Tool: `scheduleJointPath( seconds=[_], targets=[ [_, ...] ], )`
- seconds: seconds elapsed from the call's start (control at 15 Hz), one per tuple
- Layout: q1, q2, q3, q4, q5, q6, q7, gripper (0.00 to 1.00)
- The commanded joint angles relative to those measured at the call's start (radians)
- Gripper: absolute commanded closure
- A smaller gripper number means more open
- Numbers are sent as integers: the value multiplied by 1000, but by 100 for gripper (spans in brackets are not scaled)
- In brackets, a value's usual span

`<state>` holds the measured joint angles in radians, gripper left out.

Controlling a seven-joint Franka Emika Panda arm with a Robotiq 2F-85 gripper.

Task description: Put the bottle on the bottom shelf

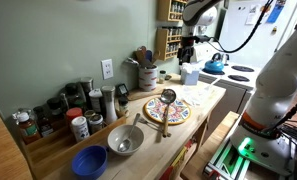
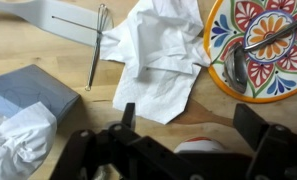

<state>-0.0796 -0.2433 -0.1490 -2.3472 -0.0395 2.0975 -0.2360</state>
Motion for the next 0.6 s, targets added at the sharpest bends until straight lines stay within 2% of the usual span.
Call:
scheduleJointPath(
  seconds=[0.0,0.13,0.33,0.53],
  targets=[
    [0,142,-8,93,42,75,-36,0],
    [-3,198,-8,127,76,122,-66,0],
    [-15,292,-3,201,158,135,-113,0],
    [-36,373,6,269,191,157,-152,0]
  ],
)
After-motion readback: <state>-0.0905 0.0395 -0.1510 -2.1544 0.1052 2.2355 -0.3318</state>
